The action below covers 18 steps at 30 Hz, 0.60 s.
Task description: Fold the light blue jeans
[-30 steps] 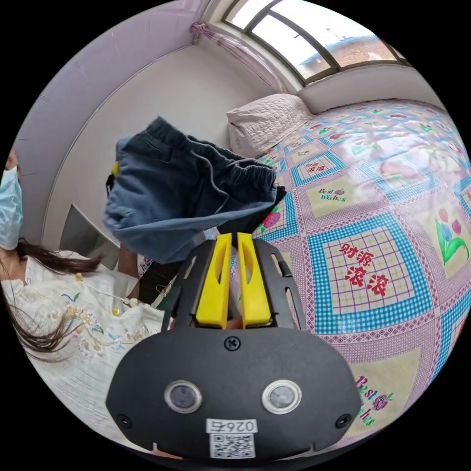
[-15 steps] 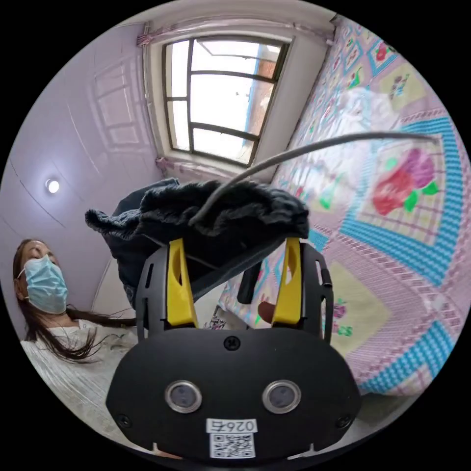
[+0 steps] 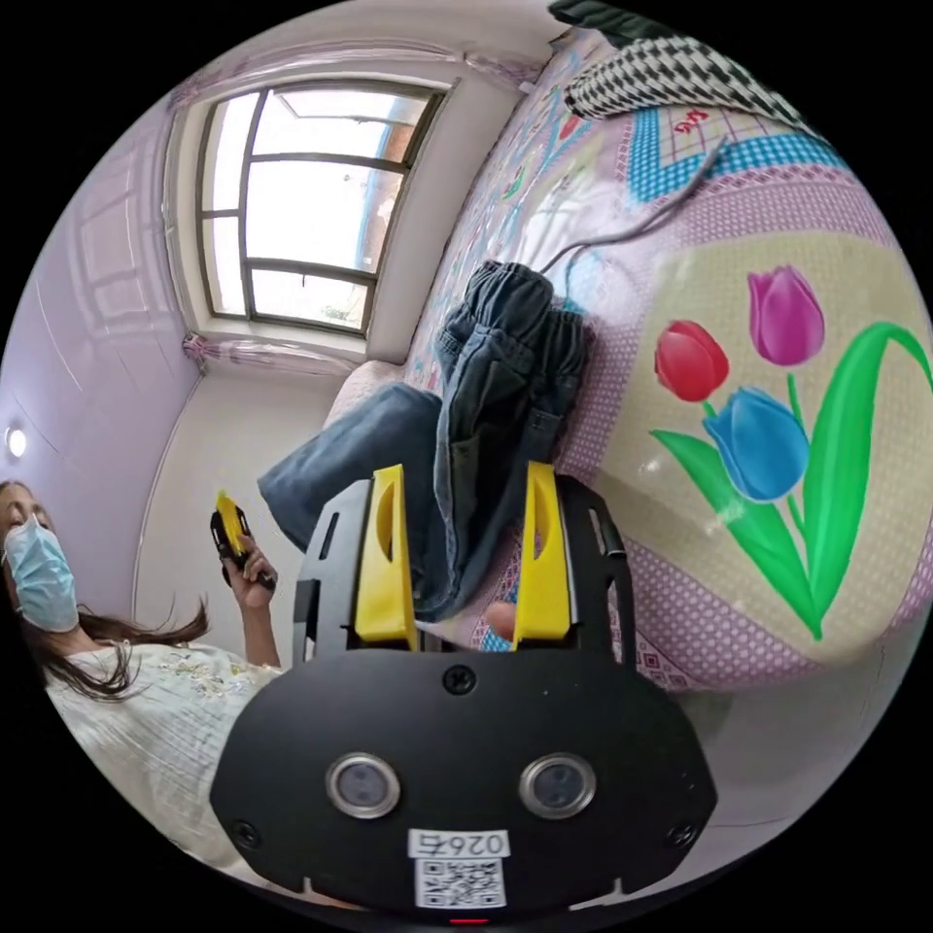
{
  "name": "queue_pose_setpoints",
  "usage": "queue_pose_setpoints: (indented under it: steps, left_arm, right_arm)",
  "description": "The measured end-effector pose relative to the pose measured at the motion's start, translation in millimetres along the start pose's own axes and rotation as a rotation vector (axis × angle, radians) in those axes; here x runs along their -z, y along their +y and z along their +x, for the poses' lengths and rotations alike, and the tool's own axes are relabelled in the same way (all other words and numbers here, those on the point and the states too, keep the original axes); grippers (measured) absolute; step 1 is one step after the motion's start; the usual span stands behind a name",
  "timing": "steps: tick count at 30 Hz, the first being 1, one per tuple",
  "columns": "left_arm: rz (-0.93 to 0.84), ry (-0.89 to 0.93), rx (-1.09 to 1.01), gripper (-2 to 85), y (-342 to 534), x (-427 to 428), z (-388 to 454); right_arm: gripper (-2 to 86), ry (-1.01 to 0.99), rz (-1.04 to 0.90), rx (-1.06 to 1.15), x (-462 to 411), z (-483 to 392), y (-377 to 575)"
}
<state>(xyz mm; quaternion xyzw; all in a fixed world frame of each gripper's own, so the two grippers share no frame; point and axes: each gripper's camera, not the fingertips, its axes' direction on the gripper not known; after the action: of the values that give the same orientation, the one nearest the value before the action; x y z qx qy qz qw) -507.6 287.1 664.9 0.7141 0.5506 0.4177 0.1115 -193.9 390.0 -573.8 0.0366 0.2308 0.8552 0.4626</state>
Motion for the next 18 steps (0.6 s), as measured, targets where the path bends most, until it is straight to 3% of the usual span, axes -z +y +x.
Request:
queue_pose_setpoints:
  steps: [1, 3, 5, 8, 11, 18]
  left_arm:
    - [0.015, 0.043, -0.057, -0.9, -9, -6, 1]
    - [-0.149, -0.016, -0.113, -0.9, -12, -52, 3]
    - [-0.436, -0.069, -0.174, -1.0, 18, -146, 1]
    - [-0.612, 0.048, -0.184, -1.0, 75, -246, -6]
    - [-0.659, 0.188, -0.154, -1.0, 113, -316, -19]
    - [-0.695, 0.174, -0.053, -0.9, 128, -382, -89]
  right_arm:
    - [13.3, -0.010, 0.010, -0.006, 1, 1, 3]
    - [11.4, -0.030, 0.045, -0.025, 4, 3, 14]
    - [10.4, -0.038, 0.057, -0.024, 3, 2, 18]
    - [9.1, -0.050, 0.062, -0.004, -6, -4, 15]
    - [8.4, 0.034, 0.053, 0.029, -23, -13, 5]
    - [2.6, -0.047, -0.003, 0.121, -59, -24, -4]
